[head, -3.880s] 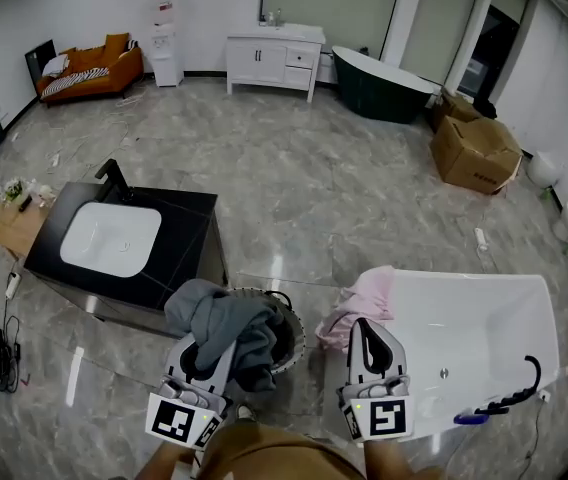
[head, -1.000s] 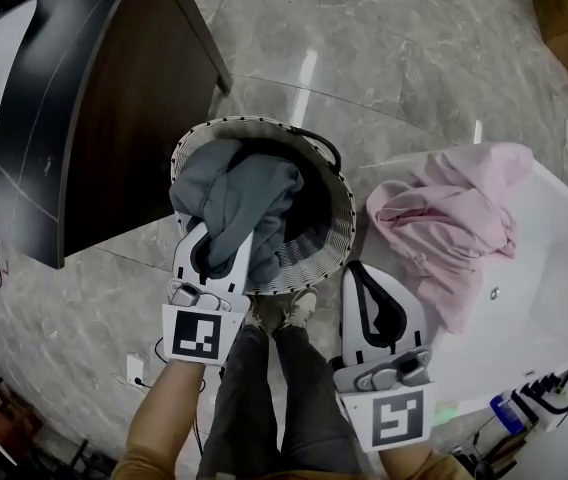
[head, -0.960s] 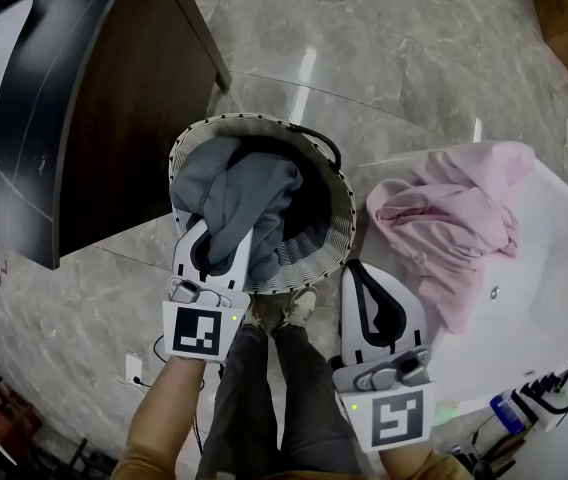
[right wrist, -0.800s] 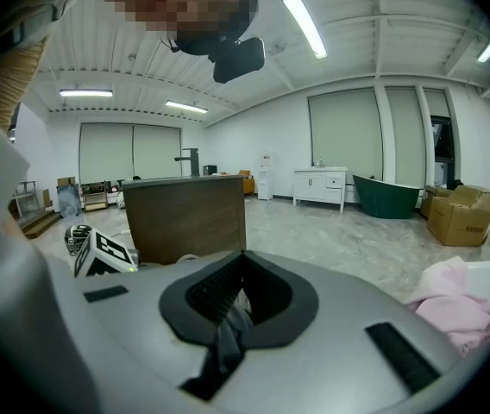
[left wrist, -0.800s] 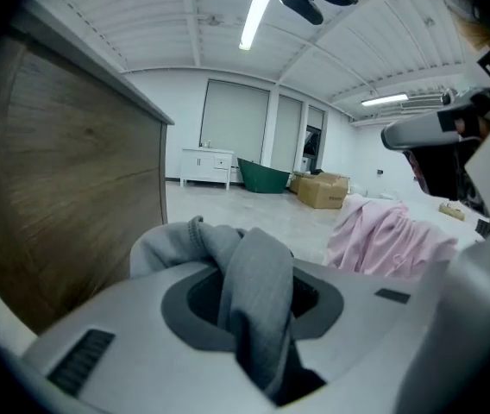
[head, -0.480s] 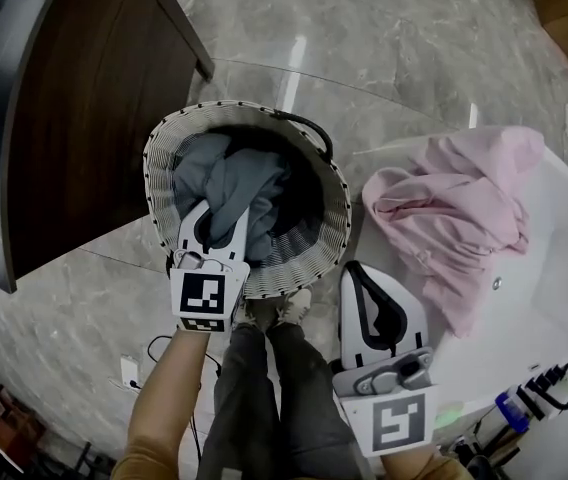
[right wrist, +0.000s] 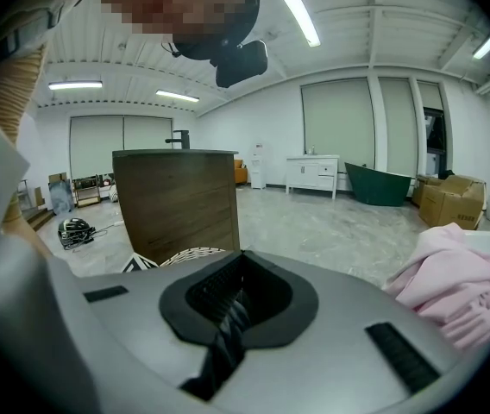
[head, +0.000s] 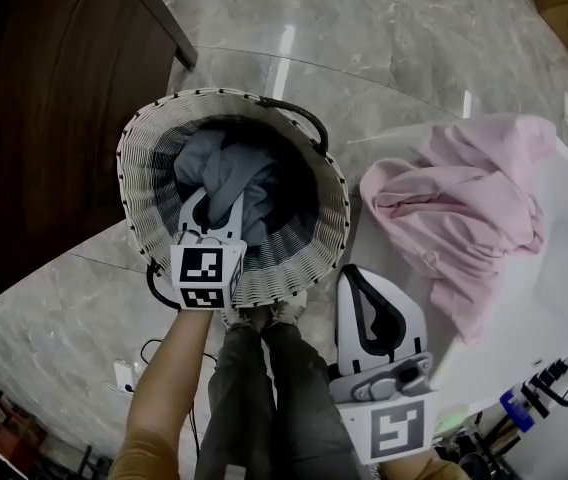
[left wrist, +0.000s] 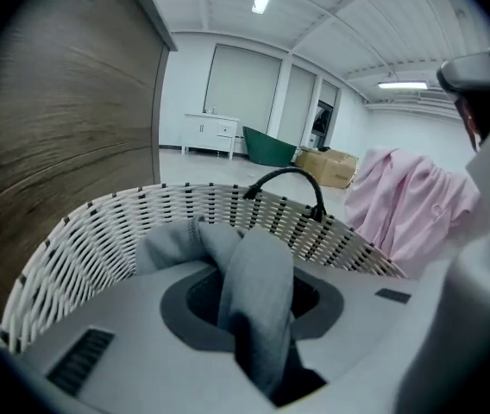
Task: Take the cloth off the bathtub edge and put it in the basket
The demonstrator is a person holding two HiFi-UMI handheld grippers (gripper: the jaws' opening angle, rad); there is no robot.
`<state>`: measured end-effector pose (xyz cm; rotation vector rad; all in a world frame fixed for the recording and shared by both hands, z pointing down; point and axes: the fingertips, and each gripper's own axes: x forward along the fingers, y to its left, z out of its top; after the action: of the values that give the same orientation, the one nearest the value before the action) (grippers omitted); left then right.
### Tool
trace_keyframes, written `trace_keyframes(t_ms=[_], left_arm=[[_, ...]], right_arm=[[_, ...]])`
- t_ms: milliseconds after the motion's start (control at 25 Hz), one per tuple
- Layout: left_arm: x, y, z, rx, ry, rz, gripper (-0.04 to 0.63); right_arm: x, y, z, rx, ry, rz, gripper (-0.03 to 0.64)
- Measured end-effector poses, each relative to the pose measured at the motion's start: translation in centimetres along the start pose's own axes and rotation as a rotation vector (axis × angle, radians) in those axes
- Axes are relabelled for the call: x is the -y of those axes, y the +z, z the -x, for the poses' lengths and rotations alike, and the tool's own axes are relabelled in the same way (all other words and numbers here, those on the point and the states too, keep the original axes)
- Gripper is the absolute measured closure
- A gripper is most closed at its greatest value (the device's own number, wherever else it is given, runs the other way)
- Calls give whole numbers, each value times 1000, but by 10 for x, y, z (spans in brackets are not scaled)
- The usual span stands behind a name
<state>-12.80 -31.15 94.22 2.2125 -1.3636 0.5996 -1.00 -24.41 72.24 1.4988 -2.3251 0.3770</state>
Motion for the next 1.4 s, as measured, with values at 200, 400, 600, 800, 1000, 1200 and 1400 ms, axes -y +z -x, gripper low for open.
trace_keyframes(t_ms=[200,400,600,800,1000,1200,1400], left_arm=[[-5,-15,-17,-11,6,15,495],[-11,-36,-39,-63,-4,60,495],[-11,-55,-53,-128,-6,94,494],[-2,-77,-61,-232,-47,114,392],[2,-82,-64,-268,-80,156,233],[-3,-67,-52,-239,-27,94,158],[7,-38,-27,-212,-48,93,164]], right_arm=[[0,-16,-15,12,-7,-7,612],[-1,-29,-28,18,-5,-3,612],[0,-35,-37,18,-12,-14,612],[0,-36,-35,11,-8,-18,612],[8,-33,-35,17,-15,-17,612],[4,-25,-30,9,0,-14,612],[-1,1,-18,11,13,-13,612]])
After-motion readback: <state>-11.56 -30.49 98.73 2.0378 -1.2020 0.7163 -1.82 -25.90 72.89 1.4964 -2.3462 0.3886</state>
